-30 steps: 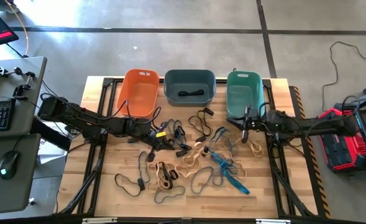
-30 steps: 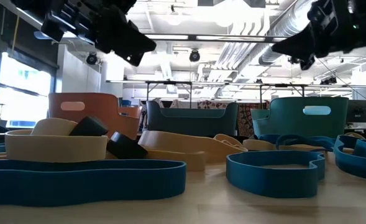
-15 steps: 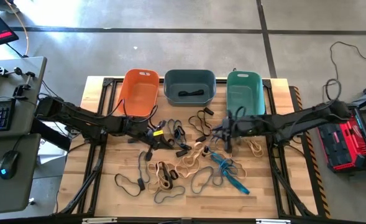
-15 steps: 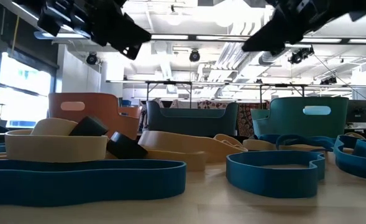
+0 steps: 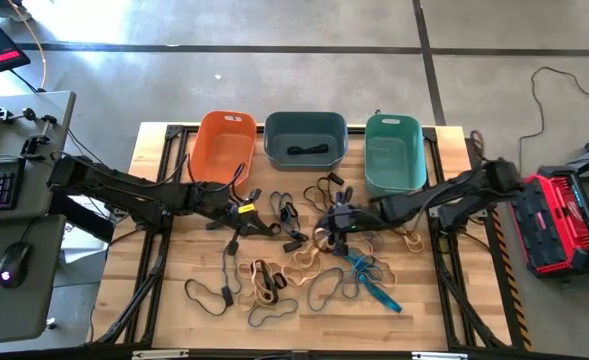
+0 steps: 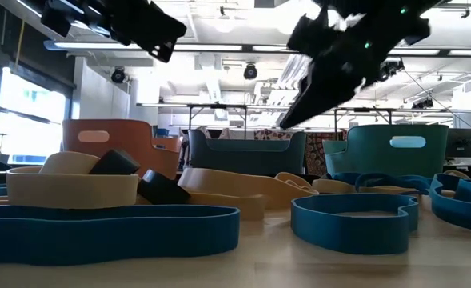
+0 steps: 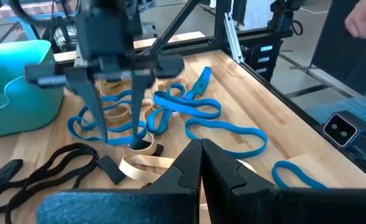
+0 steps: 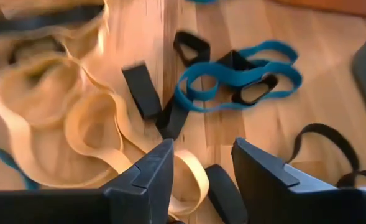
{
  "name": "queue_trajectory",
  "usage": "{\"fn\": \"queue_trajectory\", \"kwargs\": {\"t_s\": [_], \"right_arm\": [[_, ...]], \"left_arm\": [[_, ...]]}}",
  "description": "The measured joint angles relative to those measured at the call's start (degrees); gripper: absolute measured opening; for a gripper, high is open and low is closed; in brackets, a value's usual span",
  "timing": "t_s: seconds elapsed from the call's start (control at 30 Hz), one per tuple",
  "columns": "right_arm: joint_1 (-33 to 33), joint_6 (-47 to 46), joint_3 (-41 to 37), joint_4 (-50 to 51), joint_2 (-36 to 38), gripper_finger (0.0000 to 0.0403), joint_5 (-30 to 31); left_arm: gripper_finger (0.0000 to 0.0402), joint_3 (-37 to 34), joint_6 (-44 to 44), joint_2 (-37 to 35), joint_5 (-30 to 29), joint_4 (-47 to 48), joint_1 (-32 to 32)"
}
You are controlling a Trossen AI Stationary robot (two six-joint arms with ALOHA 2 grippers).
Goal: Sort rubber bands into baskets
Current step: Put the brown rubber band into the green bin
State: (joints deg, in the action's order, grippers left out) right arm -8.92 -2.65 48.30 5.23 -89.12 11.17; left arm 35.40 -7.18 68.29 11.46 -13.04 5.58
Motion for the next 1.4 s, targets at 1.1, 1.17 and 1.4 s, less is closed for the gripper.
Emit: {"fn": "queue_trajectory", "kwargs": {"t_s": [1.1,1.17,1.4], "right_arm": [[2.32,8.96,19.57,20.39,-14.43,0.0003,4.71],[1.73,8.95,21.61,25.42,-14.3,0.0003,8.4],[0.8,4.92,29.51,44.87,-14.28,0.0001,19.99]], "left_arm": [[0.0,0.0,0.28,0.04,-0.46,1.2,0.07],[0.0,0.02,-0.23,0.04,-0.68,1.18,0.07],[0.0,0.04,-0.46,0.04,-0.81,1.17,0.07]]}}
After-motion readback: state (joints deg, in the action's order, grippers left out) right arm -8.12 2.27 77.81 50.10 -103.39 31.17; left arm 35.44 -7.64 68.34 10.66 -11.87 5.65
